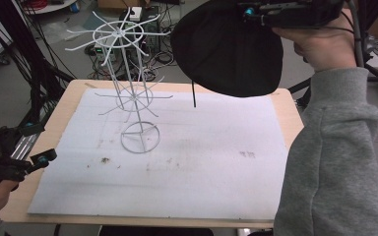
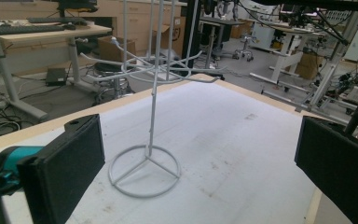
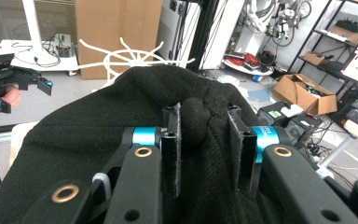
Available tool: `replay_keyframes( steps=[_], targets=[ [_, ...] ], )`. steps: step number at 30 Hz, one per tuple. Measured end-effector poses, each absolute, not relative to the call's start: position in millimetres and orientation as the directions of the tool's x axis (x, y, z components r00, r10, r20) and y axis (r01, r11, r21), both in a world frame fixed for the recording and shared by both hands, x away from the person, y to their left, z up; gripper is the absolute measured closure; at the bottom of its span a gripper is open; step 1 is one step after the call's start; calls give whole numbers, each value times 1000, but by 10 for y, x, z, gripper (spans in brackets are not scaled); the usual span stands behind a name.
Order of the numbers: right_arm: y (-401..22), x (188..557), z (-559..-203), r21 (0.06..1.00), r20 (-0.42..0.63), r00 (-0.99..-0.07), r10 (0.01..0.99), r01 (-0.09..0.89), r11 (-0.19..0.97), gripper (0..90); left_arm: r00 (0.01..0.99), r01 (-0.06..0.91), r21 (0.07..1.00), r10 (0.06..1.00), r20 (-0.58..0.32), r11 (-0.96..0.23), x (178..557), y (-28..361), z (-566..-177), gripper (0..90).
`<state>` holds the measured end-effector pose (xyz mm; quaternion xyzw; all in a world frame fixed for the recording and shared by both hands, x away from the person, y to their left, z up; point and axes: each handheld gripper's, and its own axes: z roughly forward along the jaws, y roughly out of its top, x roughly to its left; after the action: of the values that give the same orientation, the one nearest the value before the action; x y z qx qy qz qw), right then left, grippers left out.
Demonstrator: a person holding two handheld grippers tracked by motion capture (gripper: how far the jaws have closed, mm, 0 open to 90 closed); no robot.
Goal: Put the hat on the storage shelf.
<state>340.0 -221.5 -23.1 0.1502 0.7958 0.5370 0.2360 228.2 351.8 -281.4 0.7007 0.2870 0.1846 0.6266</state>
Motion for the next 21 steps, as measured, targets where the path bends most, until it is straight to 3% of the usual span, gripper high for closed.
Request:
replay_keyframes(
  steps=[21],
  targets=[
    [-1818, 3612, 35, 930, -253, -833, 493, -68, 362, 715, 752, 169, 985, 650, -108, -32, 2239, 3646, -2787, 17]
  ],
)
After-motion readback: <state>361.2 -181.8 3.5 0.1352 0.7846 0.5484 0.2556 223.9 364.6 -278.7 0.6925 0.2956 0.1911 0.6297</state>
